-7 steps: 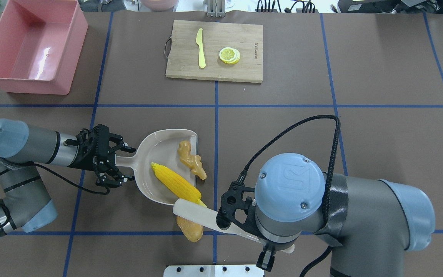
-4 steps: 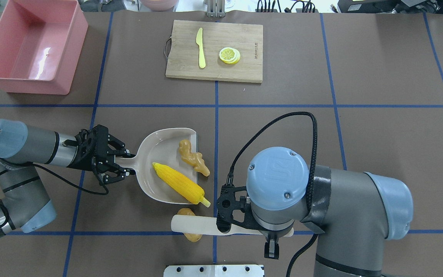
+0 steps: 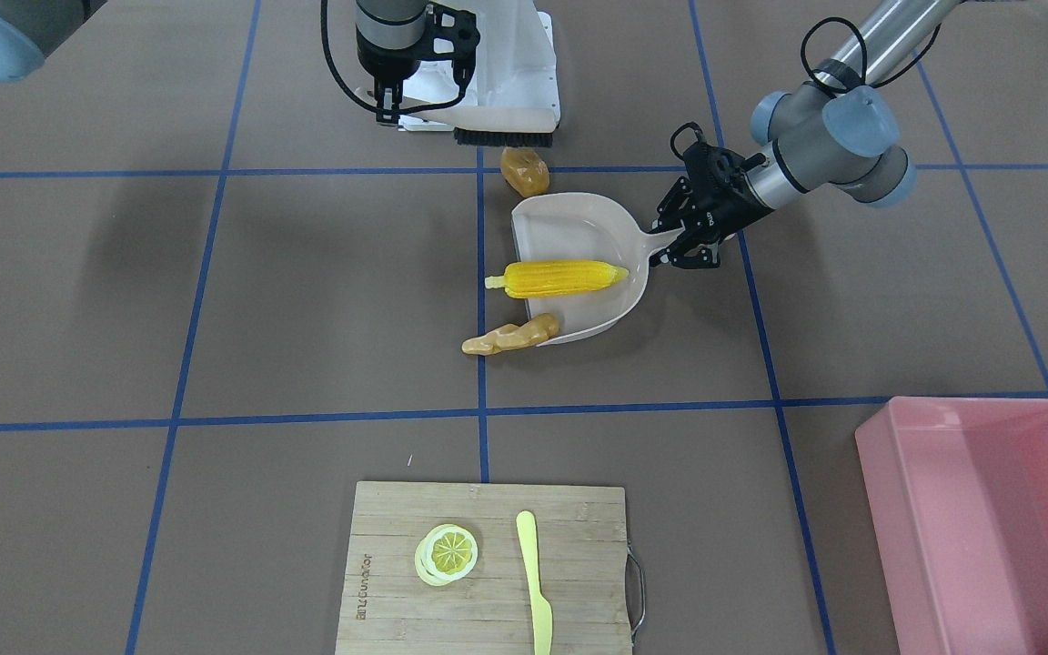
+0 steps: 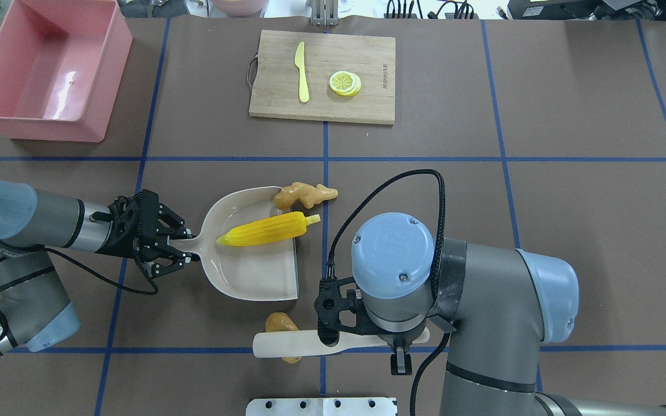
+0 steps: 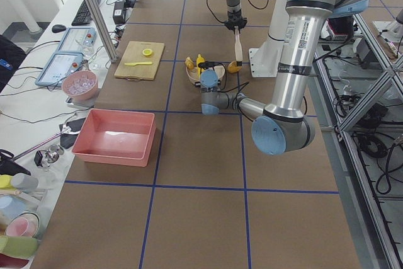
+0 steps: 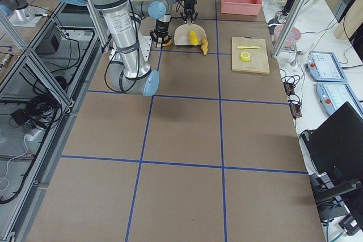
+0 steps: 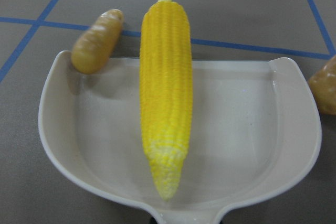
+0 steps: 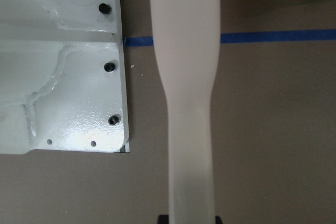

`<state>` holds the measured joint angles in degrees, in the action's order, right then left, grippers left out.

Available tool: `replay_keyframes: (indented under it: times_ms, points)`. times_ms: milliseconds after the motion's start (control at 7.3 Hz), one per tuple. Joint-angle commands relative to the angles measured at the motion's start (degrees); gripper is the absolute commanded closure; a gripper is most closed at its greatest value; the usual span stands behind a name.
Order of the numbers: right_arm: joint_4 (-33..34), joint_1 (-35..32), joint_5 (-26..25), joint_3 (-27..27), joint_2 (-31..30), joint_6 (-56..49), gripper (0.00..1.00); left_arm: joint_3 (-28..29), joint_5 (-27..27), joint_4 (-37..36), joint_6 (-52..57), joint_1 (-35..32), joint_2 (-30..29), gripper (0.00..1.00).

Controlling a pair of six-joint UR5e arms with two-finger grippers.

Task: Sweep and dump trash into bin
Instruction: 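Pull the dustpan toward the left gripper while the right gripper lifts the brush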

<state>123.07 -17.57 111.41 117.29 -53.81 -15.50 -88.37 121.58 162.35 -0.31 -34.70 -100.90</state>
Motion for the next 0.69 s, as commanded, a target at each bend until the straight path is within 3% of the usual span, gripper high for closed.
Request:
replay_keyframes:
  times_ms: [0, 548]
  points:
    - [-0.3, -2.5, 2.1, -2.8, 0.2, -4.0, 1.0, -1.9, 0.5, -0.1, 2.0, 0.0, 2.5, 0.69]
    - [1.1, -4.9, 2.4, -4.6, 0.1, -6.2, 1.0, -4.4, 0.7, -0.3, 7.2, 0.0, 6.2, 0.71]
